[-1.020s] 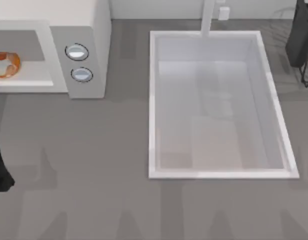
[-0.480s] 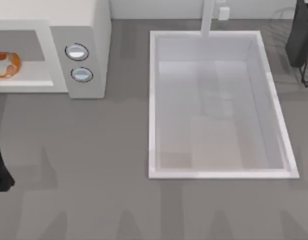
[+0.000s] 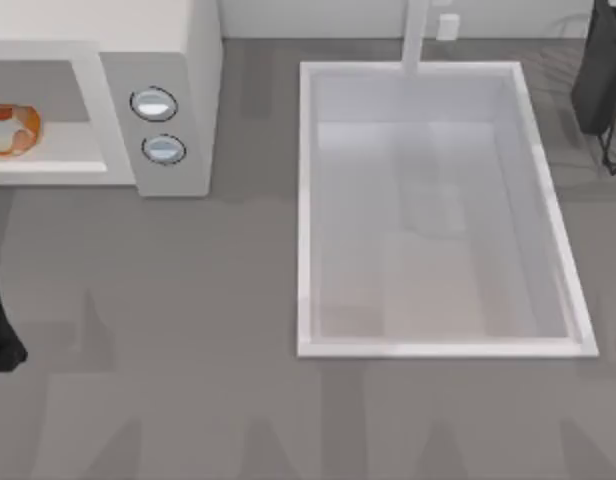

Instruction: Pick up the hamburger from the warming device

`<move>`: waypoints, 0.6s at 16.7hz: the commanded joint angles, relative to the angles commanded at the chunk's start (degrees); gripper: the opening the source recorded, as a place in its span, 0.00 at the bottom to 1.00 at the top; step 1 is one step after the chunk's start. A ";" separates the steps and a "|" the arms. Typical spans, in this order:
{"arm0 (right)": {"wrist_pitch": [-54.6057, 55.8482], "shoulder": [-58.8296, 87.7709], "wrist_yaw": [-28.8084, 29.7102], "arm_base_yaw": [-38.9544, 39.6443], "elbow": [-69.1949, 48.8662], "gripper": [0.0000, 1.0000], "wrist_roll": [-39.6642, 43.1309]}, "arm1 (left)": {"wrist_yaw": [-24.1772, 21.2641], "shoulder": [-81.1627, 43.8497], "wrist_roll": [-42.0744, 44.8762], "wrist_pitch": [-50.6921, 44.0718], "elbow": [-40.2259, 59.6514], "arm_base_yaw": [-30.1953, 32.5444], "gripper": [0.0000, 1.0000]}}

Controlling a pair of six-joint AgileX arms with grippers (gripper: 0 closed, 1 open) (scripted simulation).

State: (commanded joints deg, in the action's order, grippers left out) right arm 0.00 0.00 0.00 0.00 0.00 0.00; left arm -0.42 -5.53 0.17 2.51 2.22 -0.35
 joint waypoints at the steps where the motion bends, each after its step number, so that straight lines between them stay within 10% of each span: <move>1: 0.00 0.00 0.00 0.00 0.00 1.00 0.00 | -0.22 -2.80 0.08 1.27 1.13 -0.18 1.00; 10: 0.00 0.00 0.00 0.00 0.00 1.00 0.00 | -3.45 -44.99 1.36 20.44 18.09 -2.84 1.00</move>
State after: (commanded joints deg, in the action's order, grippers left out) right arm 0.00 0.00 0.00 0.00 0.00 0.00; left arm -3.88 -50.52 1.52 22.95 20.32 -3.19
